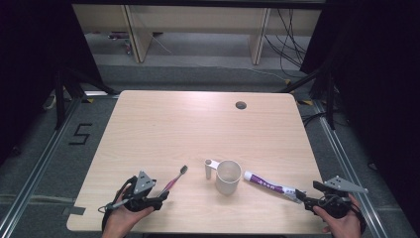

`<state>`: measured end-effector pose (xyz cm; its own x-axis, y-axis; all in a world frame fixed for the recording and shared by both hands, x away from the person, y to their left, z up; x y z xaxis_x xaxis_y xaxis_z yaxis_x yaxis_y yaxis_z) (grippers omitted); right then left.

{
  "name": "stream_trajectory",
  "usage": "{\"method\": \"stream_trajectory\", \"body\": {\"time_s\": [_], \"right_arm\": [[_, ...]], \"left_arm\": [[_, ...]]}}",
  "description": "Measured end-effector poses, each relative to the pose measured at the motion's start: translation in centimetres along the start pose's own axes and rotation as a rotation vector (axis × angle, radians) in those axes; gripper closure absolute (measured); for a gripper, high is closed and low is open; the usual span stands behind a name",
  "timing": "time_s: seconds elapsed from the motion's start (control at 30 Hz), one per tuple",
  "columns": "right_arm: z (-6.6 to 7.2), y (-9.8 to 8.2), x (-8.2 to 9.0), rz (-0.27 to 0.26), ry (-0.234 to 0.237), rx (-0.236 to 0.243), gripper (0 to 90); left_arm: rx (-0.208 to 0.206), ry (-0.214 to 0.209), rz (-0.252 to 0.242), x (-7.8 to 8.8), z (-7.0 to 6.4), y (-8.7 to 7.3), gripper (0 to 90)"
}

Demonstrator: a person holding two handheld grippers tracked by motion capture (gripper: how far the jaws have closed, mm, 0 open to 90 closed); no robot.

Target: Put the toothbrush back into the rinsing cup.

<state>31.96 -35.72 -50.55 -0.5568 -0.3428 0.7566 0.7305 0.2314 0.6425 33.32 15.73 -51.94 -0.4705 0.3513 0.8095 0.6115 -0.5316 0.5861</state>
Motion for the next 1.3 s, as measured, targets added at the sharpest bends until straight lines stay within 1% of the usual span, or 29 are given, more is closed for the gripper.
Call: {"method": "stream_trajectory", "body": {"time_s": [0.03,0.07,0.1,0.13,0.17,0.2,0.27,0.3,0.37,0.4,0.43,0.47,0.5,0.53,0.57,0.63,0.77,0.8,0.83,0.87,0.97,1.0,1.07,1.13,1.17,1.2,1.23,1.27,1.3], "right_arm": [[0.0,0.0,0.0,0.000,0.000,0.000,21.8],[0.0,-0.1,-0.1,0.010,-0.006,0.007,21.8],[-0.1,0.0,-0.1,0.012,0.000,0.024,22.0],[-0.2,0.0,-0.1,0.006,-0.015,0.047,22.2],[-0.2,0.0,-0.1,0.006,-0.015,0.047,22.2],[-0.2,0.1,-0.1,0.006,-0.014,0.052,22.3],[-0.2,0.1,-0.1,0.006,-0.013,0.054,22.3],[-0.2,0.0,-0.2,0.004,-0.014,0.061,22.7],[-0.1,0.0,-0.3,0.007,-0.008,0.058,22.8],[0.0,0.0,-0.3,0.014,0.009,0.048,22.9],[0.1,0.0,-0.2,0.009,0.011,0.057,23.1],[0.3,0.0,-0.2,0.017,0.012,0.033,23.1],[0.1,0.0,-0.2,0.006,-0.002,0.073,23.2],[0.1,0.0,-0.2,0.010,0.000,0.068,23.3],[0.1,0.1,-0.2,0.009,-0.001,0.071,23.4],[0.2,0.1,-0.2,0.007,0.000,0.071,23.5],[0.2,0.1,-0.2,0.009,-0.001,0.070,23.6],[0.2,0.1,-0.2,0.013,0.002,0.073,23.6],[0.2,0.1,-0.2,0.009,0.002,0.080,23.8],[0.3,0.1,-0.3,0.016,0.016,0.067,23.8],[0.3,0.0,-0.3,0.018,0.018,0.071,23.8],[0.6,0.0,-0.2,0.026,0.023,0.038,24.0],[0.6,0.0,-0.3,0.026,0.026,0.047,24.1],[0.6,0.0,-0.3,0.026,0.027,0.049,24.2],[0.6,0.0,-0.3,0.024,0.026,0.051,24.2],[0.6,0.0,-0.3,0.024,0.026,0.051,24.2],[0.4,0.1,-0.3,0.018,0.024,0.077,24.3],[0.4,0.1,-0.3,0.018,0.024,0.077,24.3],[0.4,0.0,-0.3,0.019,0.026,0.077,24.3]], "left_arm": [[0.000,0.000,0.000,0.0,0.0,0.0,39.0],[-0.010,0.001,0.029,-0.1,0.1,0.3,40.9],[-0.015,0.003,0.043,-0.2,0.2,0.5,42.3],[-0.045,-0.008,0.093,-0.5,0.2,0.9,43.5],[-0.045,-0.008,0.093,-0.5,0.2,0.9,44.6],[-0.054,-0.001,0.122,-1.0,0.0,1.2,45.2],[-0.056,-0.003,0.131,-1.2,-0.2,1.4,47.5],[-0.088,-0.006,0.172,-1.3,-0.3,1.6,49.1],[-0.088,0.000,0.183,-1.5,-0.4,1.7,50.9],[-0.104,-0.001,0.205,-1.5,-0.5,1.7,50.9],[-0.112,0.003,0.229,-1.7,-0.5,1.8,52.2],[-0.119,0.007,0.236,-1.8,-0.5,1.9,53.2],[-0.112,0.015,0.234,-1.9,-0.5,2.0,54.6],[-0.125,0.009,0.248,-1.8,-0.5,2.0,55.5],[-0.125,0.009,0.248,-1.8,-0.5,2.0,56.6],[-0.130,0.001,0.282,-1.9,-0.3,2.1,59.2],[-0.129,0.000,0.310,-1.9,0.0,2.3,63.3],[-0.143,0.001,0.323,-1.9,0.1,2.4,63.3],[-0.143,-0.003,0.334,-1.9,0.2,2.5,66.6],[-0.161,-0.009,0.357,-2.0,0.3,2.6,68.8],[-0.172,-0.015,0.372,-2.1,0.4,2.8,70.3],[-0.181,-0.025,0.392,-2.1,0.4,2.9,71.9],[-0.204,-0.035,0.421,-2.3,0.4,3.3,73.2],[-0.200,-0.047,0.447,-2.5,0.2,3.5,75.0],[-0.215,-0.044,0.452,-2.6,0.3,3.6,75.8],[-0.215,-0.044,0.452,-2.6,0.3,3.6,75.8],[-0.221,-0.047,0.462,-2.7,0.3,3.7,76.5],[-0.206,-0.053,0.474,-2.7,0.1,3.8,76.5],[-0.228,-0.056,0.483,-2.7,0.2,4.0,77.6]]}}
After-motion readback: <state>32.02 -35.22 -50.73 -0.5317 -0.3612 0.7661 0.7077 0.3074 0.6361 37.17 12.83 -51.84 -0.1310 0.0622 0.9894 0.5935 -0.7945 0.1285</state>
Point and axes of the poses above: each handheld gripper's, and its own axes: x roughly backward along the jaws, y roughly out of its top, z roughly to its left, the point moved 4 cm from there along -x, roughly forward along the jaws, and after that the axes turned 11 degrees about z, right-handed, at the moved point
